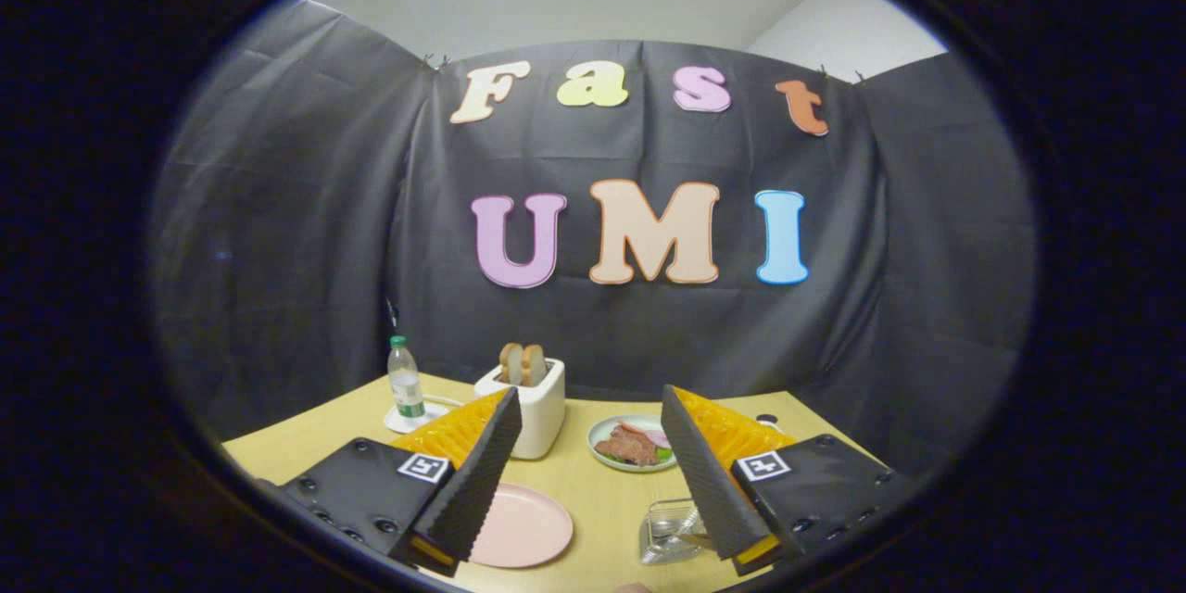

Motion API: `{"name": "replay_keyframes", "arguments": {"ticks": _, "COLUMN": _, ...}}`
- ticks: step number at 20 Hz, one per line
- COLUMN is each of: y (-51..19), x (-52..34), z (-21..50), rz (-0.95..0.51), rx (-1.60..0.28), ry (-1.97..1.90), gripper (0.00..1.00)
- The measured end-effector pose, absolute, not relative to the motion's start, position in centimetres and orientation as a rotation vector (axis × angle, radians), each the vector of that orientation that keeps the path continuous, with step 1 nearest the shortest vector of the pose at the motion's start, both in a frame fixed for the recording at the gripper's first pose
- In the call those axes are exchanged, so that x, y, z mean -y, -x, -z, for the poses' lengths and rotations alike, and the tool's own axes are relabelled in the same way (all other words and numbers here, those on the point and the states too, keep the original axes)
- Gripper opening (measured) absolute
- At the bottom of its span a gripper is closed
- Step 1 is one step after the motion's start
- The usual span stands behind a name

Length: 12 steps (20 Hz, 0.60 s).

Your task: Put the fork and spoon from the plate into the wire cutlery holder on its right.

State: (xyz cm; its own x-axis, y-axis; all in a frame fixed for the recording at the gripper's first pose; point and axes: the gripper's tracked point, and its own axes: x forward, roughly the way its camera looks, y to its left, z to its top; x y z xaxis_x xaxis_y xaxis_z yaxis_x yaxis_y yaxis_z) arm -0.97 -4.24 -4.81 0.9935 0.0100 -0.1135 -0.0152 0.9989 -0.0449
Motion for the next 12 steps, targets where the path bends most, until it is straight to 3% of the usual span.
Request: {"name": "replay_keyframes", "arguments": {"ticks": 12, "y": 0.2, "x": 4.6, "z": 3.7, "rz": 0.049, "rx": -0.098, "ry": 0.034, "gripper": 0.96}}
